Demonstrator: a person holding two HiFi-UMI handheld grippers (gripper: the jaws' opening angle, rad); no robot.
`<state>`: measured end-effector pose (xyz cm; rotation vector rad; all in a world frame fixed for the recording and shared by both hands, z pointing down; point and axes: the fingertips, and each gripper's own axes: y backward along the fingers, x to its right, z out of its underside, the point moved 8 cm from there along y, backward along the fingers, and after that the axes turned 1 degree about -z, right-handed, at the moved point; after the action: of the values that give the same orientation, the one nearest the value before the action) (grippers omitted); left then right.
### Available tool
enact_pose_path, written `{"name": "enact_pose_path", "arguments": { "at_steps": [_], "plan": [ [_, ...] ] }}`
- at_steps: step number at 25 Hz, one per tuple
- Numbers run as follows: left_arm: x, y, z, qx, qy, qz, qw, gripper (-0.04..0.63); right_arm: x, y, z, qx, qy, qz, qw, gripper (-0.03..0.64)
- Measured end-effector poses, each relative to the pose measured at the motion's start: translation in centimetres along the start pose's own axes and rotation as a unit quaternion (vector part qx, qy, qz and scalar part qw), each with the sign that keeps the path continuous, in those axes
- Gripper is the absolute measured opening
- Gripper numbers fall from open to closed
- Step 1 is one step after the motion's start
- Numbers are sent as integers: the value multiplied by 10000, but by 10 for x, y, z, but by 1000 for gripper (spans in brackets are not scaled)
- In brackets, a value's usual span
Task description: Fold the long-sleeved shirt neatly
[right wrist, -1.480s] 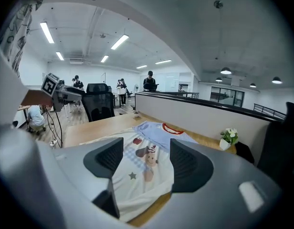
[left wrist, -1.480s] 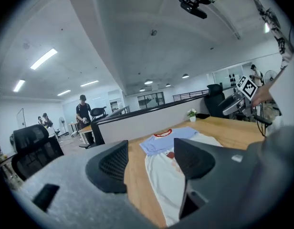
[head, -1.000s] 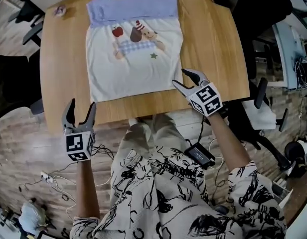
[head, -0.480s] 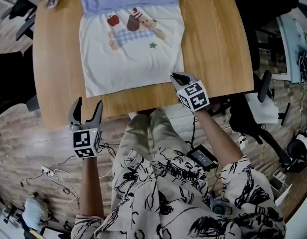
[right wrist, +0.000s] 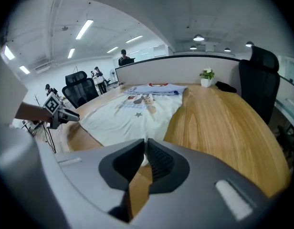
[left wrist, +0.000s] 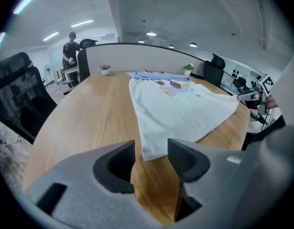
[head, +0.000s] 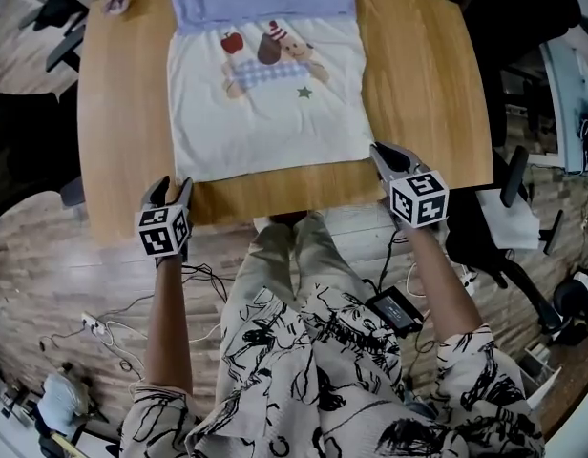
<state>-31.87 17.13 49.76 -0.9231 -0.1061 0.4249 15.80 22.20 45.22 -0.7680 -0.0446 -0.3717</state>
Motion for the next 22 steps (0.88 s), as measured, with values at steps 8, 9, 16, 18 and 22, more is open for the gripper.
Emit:
{"name": "enact_pose_path", "arguments": {
  "at_steps": [8,9,16,18,22],
  "plan": [
    [-2,-11,-3,-379,159,-118,9991,141,38,25,27,86,-769,237,9967,32],
    [0,-11,-4,-395,189,-81,9990,106,41,24,32,71,-898,202,9957,32],
    [2,-3,5,-356,556,76,9978,31,44,7,58,-184,-1196,73,9926,32],
    [2,2,10,-374,607,140,9974,31,45,8,60,-268,-1158,42,9929,32],
    [10,21,19,-373,725,336,9961,29,47,21,64,-407,-1088,-76,9932,32]
  ]
}}
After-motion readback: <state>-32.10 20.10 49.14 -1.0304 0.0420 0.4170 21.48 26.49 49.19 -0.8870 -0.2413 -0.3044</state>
